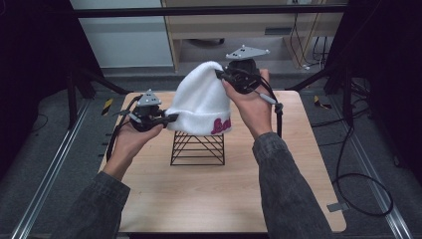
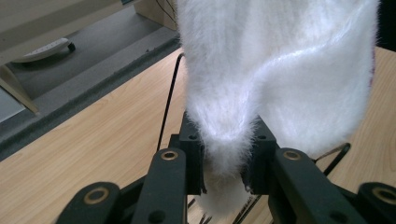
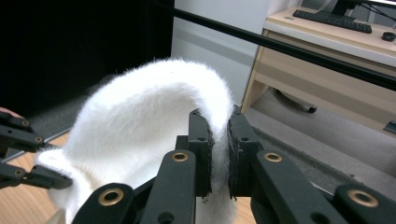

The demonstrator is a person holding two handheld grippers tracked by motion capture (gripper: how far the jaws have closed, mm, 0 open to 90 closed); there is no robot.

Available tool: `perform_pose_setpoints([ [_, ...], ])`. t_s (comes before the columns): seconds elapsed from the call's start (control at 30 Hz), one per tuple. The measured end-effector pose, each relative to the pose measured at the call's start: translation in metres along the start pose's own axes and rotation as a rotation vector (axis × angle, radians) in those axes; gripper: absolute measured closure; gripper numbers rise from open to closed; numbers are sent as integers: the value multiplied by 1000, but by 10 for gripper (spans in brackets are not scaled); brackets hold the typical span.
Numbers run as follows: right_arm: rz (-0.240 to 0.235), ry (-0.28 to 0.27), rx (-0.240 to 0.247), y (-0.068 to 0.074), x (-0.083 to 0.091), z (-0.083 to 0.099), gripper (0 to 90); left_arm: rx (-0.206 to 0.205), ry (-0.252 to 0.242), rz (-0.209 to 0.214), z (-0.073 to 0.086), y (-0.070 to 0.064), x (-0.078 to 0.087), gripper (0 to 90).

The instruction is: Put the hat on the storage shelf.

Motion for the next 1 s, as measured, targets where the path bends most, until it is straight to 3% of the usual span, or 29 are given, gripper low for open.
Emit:
perform_pose_setpoints([
  [0.2, -27, 3, -7, 4, 0, 7, 824, -6, 9, -2, 5, -2, -2, 730],
  [0.37, -46, 2, 8, 13, 6, 9, 822, -11, 14, -2, 7, -1, -1, 730],
  [0.57, -59, 21, 25, 15, 9, 13, 820, -5, 14, 1, 12, -1, -2, 730],
  [0.77, -100, 77, 32, 22, 6, 28, 811, -3, 42, 13, 26, 1, -8, 728],
  [0.9, -117, 77, 31, 27, 6, 30, 810, 8, 31, 22, 34, 1, -7, 728],
  [1.0, -130, 89, 31, 32, 1, 33, 810, 44, 34, 37, 47, 3, -9, 728],
])
Point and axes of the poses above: each handheld gripper's, and its own axes: x roughly backward along the jaws, z roughly out of its underside, y roughly to its left, the point moved 5 cm from there along -x, roughly forward along the jaws, and after that the axes turned 9 degrees about -z, right-handed, at the moved point
